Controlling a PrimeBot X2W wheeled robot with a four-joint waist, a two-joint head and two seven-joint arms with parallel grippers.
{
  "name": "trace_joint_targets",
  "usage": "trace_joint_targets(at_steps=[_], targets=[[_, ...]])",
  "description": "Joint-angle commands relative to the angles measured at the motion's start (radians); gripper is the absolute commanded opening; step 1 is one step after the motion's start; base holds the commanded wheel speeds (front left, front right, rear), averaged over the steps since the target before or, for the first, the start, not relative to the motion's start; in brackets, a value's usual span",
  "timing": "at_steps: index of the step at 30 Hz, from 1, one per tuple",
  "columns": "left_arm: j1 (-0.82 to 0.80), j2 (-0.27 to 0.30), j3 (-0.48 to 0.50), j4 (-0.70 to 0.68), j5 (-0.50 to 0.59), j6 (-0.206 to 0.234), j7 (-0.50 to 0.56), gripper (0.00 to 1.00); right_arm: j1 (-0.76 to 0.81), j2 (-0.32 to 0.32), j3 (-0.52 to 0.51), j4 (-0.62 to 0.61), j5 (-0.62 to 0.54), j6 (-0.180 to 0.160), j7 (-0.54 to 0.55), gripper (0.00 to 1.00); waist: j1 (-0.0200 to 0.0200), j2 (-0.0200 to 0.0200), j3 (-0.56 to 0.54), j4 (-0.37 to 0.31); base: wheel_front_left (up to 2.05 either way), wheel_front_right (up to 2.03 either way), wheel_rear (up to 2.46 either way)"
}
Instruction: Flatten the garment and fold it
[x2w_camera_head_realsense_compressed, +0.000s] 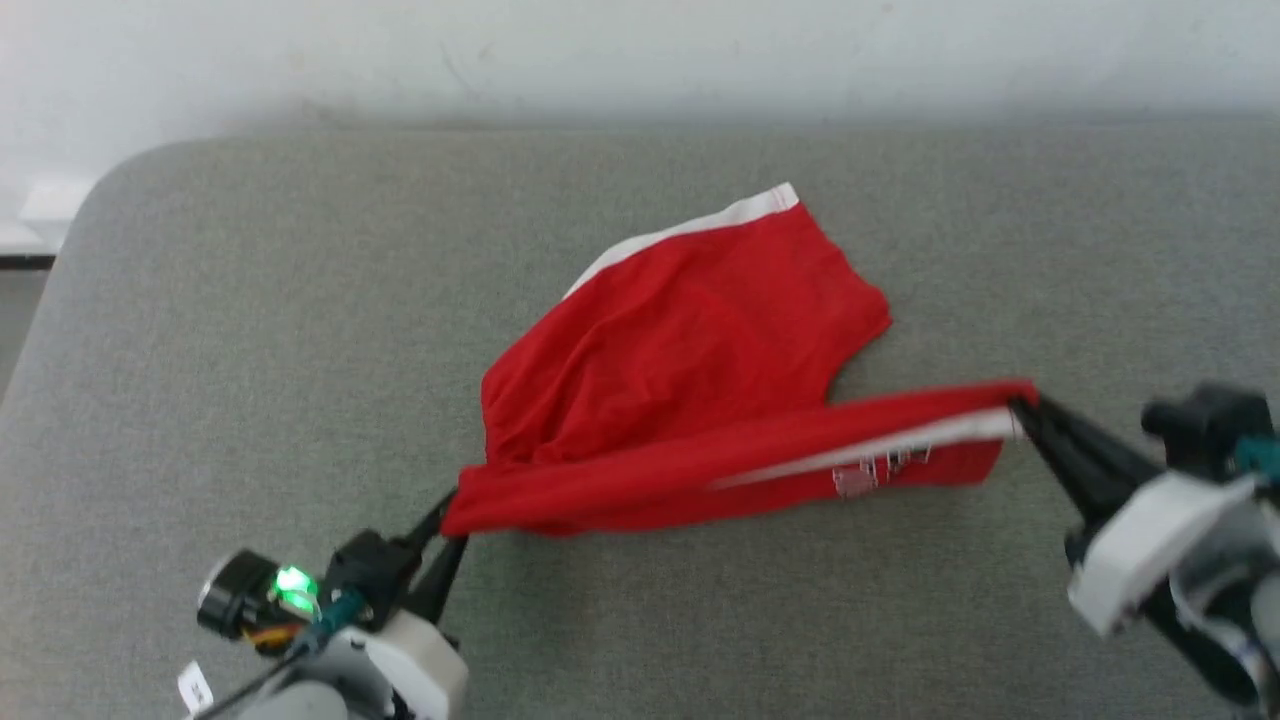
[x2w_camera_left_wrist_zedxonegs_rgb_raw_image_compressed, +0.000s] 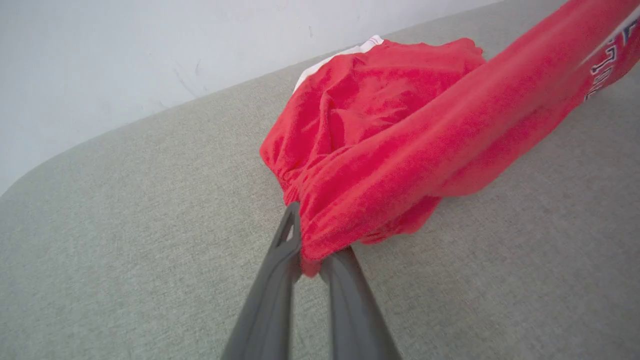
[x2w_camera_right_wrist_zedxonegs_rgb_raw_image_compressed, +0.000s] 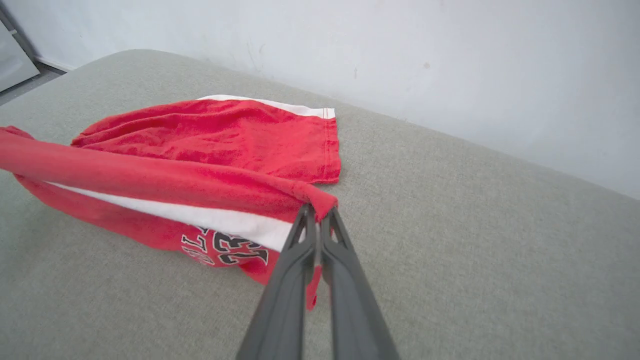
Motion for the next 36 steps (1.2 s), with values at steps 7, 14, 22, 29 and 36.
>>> trace_joint_targets(at_steps=[7,14,22,29,36], targets=[[-0.143,-0.029,0.035,0.031,0.021,-0.028,0.004,0.00,-0.378,-0.014,0.096,0.179,-0.009,-0.002,0.035,0.00,-0.0001,0.0000,0.138,0.077,0.00,0.00,0.00],[-0.250,-0.104,0.046,0.058,0.033,-0.046,-0.009,0.00,-0.706,0.035,0.199,0.437,-0.025,-0.002,0.069,0.00,-0.0001,0.0000,0.269,0.136,0.00,0.00,0.00],[-0.315,-0.162,0.058,0.102,0.041,-0.053,-0.030,0.00,-0.955,0.098,0.336,0.707,-0.073,-0.002,0.077,0.00,-0.0001,0.0000,0.372,0.189,0.00,0.00,0.00],[-0.315,-0.184,0.055,0.124,0.054,-0.051,-0.044,0.10,-1.002,0.114,0.472,0.863,-0.013,-0.002,0.091,0.00,-0.0001,0.0000,0.353,0.193,0.00,0.00,0.00],[-0.270,-0.168,0.091,0.074,0.087,-0.003,-0.055,1.00,-1.034,0.056,0.550,0.817,0.077,-0.002,0.050,1.00,-0.0001,0.0000,0.271,0.164,0.00,0.00,0.00]])
